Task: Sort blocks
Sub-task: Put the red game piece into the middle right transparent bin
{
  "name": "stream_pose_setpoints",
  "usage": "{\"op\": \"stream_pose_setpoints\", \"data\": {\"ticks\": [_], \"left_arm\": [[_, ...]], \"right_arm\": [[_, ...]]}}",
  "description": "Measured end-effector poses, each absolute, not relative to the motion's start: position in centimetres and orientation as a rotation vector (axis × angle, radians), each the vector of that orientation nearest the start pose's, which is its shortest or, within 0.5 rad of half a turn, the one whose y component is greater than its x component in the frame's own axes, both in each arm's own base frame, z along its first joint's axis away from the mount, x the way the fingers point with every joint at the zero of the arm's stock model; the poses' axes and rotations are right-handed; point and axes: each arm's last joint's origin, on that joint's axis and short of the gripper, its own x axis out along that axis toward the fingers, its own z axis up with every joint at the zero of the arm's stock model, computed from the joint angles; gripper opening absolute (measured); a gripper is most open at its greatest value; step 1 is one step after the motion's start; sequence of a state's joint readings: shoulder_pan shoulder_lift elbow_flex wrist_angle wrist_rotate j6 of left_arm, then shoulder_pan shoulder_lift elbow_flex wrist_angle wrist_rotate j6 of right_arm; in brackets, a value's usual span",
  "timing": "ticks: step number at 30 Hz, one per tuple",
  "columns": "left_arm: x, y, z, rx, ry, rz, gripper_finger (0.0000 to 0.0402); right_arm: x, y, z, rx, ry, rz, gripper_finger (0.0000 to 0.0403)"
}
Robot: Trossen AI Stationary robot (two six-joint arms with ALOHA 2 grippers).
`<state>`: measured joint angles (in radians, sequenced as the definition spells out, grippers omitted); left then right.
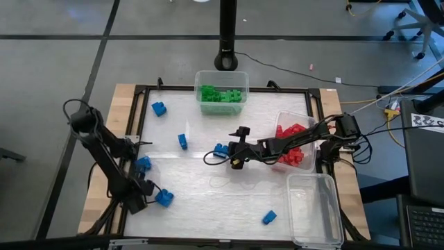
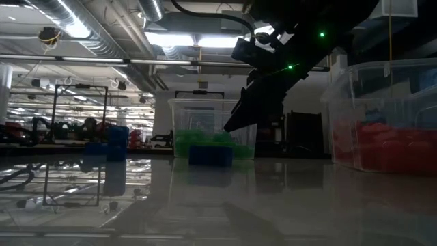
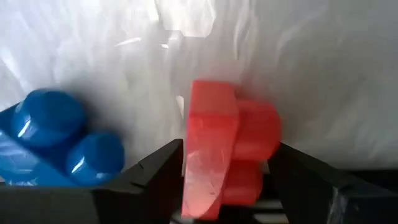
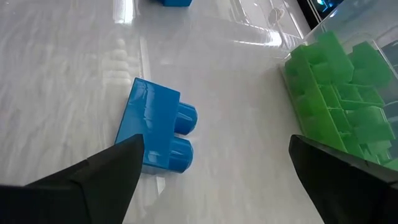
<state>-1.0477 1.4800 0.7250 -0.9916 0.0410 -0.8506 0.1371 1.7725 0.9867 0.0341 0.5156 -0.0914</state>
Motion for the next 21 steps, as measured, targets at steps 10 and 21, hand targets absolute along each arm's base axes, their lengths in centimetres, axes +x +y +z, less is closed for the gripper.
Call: {"op": "stream_pose_setpoints", "data": {"ticks": [10,21], "left_arm": [[10.3,-17.9,13.2,0.272,1.722,-0.029,0.0201],[12.4,-18.7,15.8,0.228,1.606,0.054,0.0156]], "right_arm": [[35.5,3.5,16.7,-0.32,0.738,-0.3,0.0397],[35.2,3.6,16.8,-0.431,0.786,-0.211,0.0397]]}}
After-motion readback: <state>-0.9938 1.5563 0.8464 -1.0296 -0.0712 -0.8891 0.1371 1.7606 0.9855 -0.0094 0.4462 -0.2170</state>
